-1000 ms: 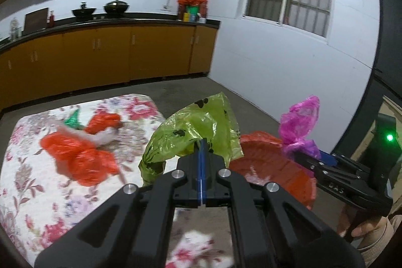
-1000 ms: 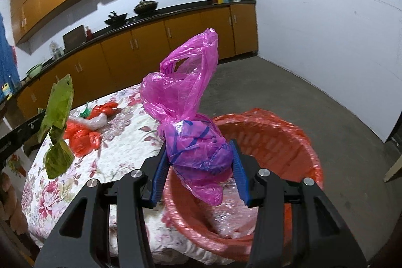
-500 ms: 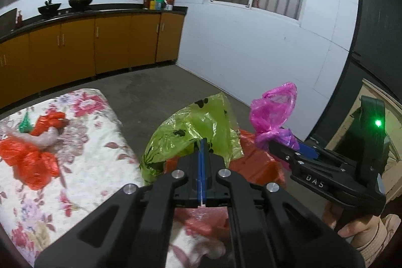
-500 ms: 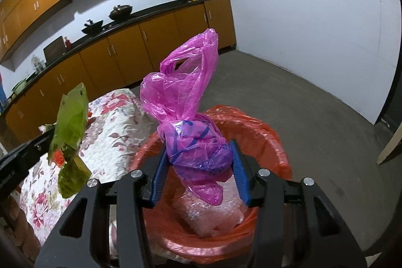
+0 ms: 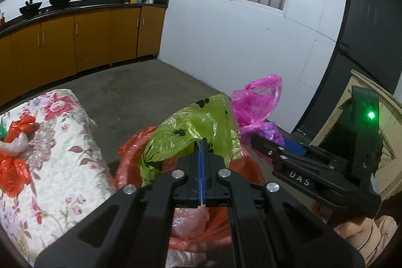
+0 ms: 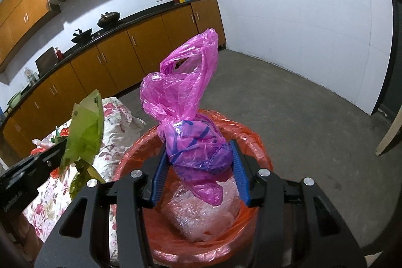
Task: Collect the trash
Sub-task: 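Carry the pink and green bags to the basket and release them, then move both grippers back over the table toward the red bags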
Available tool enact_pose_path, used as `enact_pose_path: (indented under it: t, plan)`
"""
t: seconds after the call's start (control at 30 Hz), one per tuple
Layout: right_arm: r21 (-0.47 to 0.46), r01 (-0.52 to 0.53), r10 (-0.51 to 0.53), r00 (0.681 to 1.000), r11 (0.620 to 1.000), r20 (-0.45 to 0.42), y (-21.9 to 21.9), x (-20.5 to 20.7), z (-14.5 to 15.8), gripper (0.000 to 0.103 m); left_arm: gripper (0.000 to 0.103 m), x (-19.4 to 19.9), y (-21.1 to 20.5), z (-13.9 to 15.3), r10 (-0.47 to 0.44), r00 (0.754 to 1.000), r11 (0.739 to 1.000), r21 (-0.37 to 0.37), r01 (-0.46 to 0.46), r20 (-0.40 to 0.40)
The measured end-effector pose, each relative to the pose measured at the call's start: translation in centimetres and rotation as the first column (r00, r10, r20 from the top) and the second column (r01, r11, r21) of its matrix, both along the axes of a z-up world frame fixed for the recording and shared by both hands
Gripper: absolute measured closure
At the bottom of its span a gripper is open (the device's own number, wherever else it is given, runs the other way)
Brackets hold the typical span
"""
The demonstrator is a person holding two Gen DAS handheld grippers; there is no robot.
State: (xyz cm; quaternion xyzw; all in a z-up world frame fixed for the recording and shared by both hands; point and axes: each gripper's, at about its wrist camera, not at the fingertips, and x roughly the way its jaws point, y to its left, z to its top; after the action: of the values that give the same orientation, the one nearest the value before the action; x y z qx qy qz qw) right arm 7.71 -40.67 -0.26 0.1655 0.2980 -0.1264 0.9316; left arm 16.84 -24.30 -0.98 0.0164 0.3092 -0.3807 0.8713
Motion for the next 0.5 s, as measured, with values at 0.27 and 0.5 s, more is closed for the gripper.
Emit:
enact_pose_path:
  t: [0.27, 0.5]
  plan:
    - [0.021, -0.021, 0.021, 1.000, 1.000, -0.005, -0.7, -0.1, -0.8, 0.046, 0.085, 0.9, -0.4, -2.0, 0.013, 0.998, 1.000, 0.018, -0.012, -0.060]
    - [0.028, -0.001, 0.002, 1.000, 1.000, -0.020, -1.3, -1.2, -1.4, 0.042, 0.066, 1.7, 1.7, -2.8, 0.076, 0.994, 0.997, 0.031, -0.074, -0.079]
